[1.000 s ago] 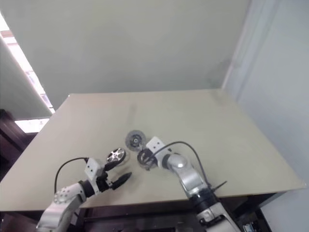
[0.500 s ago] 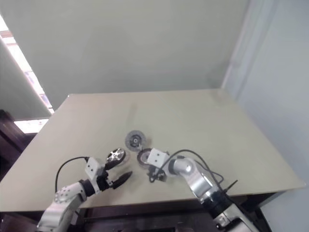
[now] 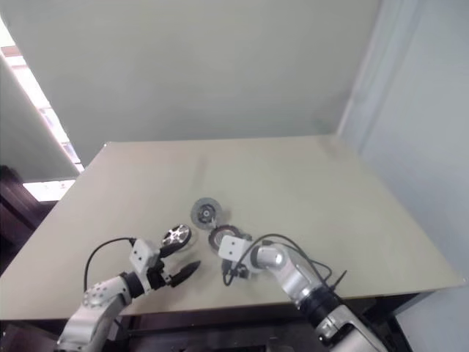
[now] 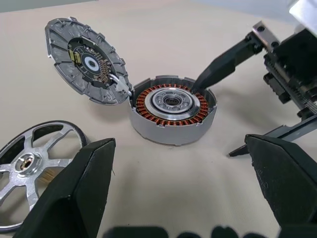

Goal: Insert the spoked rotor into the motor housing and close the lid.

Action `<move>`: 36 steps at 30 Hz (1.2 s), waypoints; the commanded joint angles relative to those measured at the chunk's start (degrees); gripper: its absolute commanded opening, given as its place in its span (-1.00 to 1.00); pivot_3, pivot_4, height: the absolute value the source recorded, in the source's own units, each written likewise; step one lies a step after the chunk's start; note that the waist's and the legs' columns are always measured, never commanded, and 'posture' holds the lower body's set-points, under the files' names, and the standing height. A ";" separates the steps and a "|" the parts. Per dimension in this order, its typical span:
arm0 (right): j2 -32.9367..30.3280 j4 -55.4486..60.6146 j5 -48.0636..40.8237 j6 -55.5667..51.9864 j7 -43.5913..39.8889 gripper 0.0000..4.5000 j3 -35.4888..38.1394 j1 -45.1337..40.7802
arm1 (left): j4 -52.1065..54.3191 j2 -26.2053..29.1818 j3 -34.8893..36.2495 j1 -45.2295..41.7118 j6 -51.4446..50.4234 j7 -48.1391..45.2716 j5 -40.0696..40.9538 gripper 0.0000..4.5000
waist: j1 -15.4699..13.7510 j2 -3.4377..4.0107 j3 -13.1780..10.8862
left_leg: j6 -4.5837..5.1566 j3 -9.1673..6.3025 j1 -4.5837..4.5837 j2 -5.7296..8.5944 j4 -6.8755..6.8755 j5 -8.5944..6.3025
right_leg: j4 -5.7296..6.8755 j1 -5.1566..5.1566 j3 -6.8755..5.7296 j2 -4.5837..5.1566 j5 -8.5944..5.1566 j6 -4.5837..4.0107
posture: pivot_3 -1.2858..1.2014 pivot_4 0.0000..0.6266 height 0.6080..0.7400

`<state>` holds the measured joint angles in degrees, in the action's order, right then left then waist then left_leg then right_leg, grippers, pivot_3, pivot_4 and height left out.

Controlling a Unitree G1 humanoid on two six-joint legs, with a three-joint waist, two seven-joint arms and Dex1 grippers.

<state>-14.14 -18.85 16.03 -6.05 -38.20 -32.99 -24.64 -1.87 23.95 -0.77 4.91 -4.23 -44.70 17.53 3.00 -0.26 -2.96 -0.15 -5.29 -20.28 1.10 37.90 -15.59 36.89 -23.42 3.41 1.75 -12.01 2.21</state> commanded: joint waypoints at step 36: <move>-2.86 23.08 -3.64 -13.71 -17.78 -0.97 -0.81 1.83 | 1.97 -0.04 1.84 1.68 1.70 -0.41 2.04 1.00 | -0.19 0.01 0.00 | 0.00 -0.08 -0.04 0.00 0.02 0.00 | 0.00 -0.02 -0.08 0.01 0.05 0.10 | 0.03 -1.00 1.00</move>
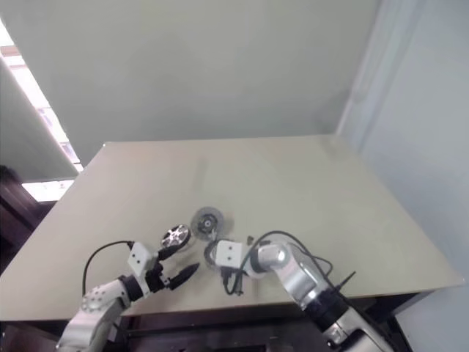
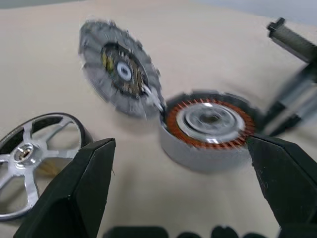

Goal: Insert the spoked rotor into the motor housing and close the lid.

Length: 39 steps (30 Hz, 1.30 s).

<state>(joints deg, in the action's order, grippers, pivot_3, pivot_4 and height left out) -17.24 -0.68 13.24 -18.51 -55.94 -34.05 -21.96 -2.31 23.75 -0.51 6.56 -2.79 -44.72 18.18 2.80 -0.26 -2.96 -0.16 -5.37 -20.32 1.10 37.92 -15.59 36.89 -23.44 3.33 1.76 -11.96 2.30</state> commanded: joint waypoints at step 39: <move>1.77 10.94 -6.35 -4.58 8.71 0.99 6.80 2.49 | 9.09 -4.60 11.50 5.04 -14.90 9.13 12.52 1.00 | -0.01 -0.02 0.00 | -0.01 -0.04 0.00 -0.01 0.03 0.00 | -0.02 0.03 -0.12 0.07 -0.04 -0.06 | 0.03 -1.00 1.00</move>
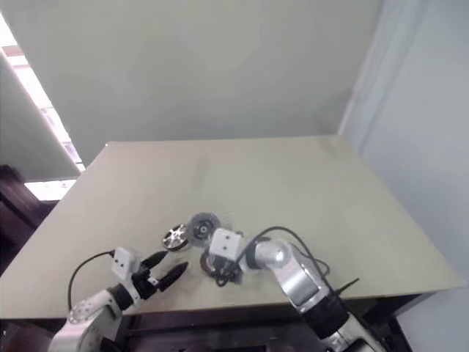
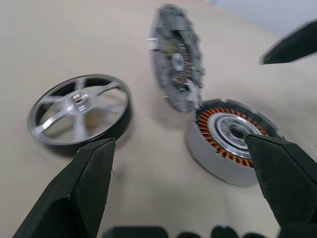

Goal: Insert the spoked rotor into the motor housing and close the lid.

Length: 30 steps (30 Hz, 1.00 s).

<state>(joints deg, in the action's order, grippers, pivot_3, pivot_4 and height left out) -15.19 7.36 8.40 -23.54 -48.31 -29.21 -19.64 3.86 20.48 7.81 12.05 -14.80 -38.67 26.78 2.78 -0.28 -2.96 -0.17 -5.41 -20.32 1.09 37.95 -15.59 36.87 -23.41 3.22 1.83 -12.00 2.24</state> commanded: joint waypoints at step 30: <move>-1.43 3.29 -2.74 3.50 5.81 -0.99 2.25 0.38 | 0.04 -20.33 14.25 -8.71 -25.22 29.66 24.52 0.59 | -0.01 -0.18 0.00 | -0.01 -0.02 0.01 0.03 0.05 0.00 | -0.03 0.08 -0.02 0.00 -0.02 -0.04 | 0.03 -1.00 1.00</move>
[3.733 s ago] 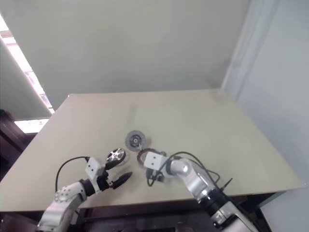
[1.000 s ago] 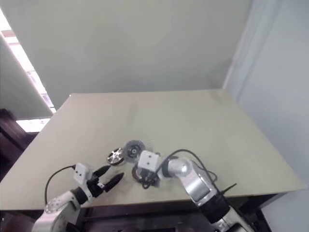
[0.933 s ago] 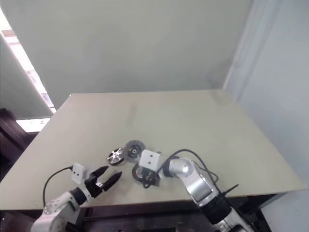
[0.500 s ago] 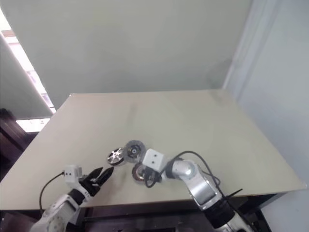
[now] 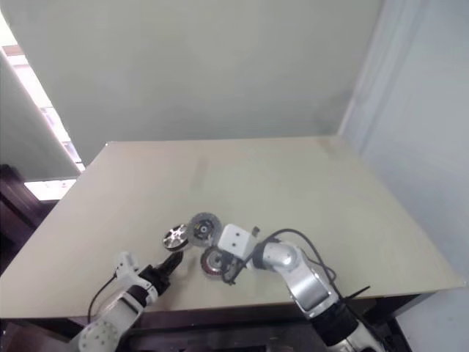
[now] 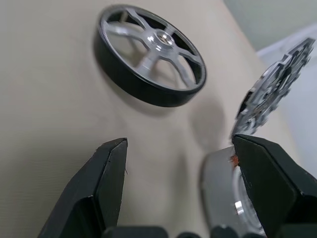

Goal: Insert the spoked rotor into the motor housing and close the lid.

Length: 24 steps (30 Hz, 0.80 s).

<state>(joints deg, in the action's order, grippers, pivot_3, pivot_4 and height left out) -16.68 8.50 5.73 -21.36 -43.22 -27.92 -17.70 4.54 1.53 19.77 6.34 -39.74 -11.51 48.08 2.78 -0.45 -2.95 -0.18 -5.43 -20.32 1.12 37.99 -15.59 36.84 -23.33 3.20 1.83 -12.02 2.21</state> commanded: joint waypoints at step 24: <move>-0.98 2.99 -0.46 0.92 2.43 -0.99 1.43 -0.74 | -15.85 -6.95 9.69 -16.08 6.77 15.31 7.27 0.59 | -0.20 -0.05 0.03 | -0.04 -0.03 0.09 0.08 0.11 0.04 | -0.04 0.23 -0.01 -0.01 0.00 0.00 | 0.03 -1.00 1.00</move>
<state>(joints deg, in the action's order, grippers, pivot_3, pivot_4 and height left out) -17.72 8.71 5.72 -21.00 -41.31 -27.91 -17.63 -9.88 -5.31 30.48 -8.68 -33.03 2.73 56.45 2.58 -0.50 -2.92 -0.21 -5.47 -20.22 1.21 38.11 -15.52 36.79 -23.09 3.18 1.83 -12.02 2.21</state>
